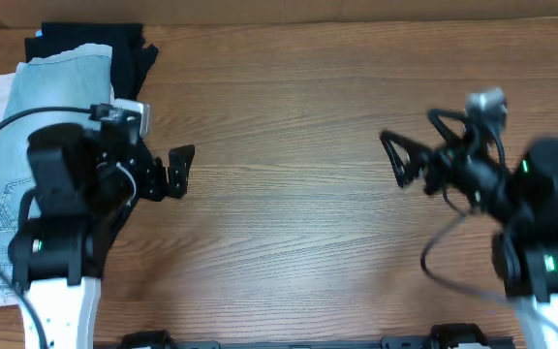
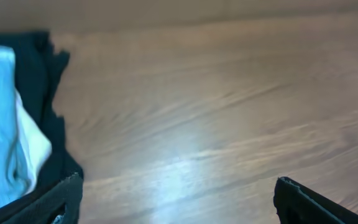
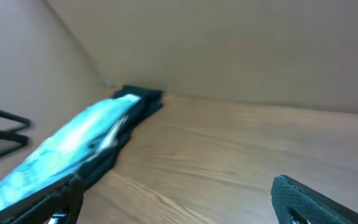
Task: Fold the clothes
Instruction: 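Move the left gripper to the light-blue denim shorts on the stack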
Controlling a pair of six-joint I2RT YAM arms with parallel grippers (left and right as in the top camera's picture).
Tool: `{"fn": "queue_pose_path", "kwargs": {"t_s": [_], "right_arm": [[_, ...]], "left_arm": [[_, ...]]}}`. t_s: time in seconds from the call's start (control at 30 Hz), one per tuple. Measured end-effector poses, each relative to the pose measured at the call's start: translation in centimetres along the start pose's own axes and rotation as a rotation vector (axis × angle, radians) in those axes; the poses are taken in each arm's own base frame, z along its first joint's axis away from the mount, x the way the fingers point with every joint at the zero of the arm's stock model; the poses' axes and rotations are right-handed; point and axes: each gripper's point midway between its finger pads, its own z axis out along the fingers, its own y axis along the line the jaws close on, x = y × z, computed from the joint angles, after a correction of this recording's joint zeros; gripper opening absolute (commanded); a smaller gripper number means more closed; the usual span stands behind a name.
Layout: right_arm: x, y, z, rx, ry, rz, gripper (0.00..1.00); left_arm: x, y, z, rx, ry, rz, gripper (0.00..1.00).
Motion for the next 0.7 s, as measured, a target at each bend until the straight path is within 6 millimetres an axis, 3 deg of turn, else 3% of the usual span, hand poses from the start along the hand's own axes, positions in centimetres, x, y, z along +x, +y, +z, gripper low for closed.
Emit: {"fn": "queue_pose_path", "kwargs": {"t_s": [0.1, 0.23, 0.4, 0.53, 0.7], "right_arm": [[-0.3, -0.7, 2.8, -0.081, 0.007, 0.009, 1.0], [0.9, -1.9, 5.8, -0.152, 0.048, 0.103, 1.0], [4.6, -4.3, 9.3, -0.18, 0.154, 0.249, 1.0], [7.9, -6.2, 11.2, -0.158, 0.241, 0.345, 1.0], [10.8, -7.3, 12.8, -0.113, 0.308, 0.398, 1.0]], "left_arm": [[1.3, 0.9, 2.1, -0.004, 0.081, -0.031, 1.0], [2.8, 1.7, 4.5, 0.002, 0.163, -0.062, 1.0], [4.4, 3.4, 7.0, -0.035, 0.243, -0.101, 1.0], [5.4, 6.6, 8.4, -0.144, 0.314, -0.168, 1.0], [5.9, 12.5, 9.4, -0.343, 0.361, -0.214, 1.0]]}}
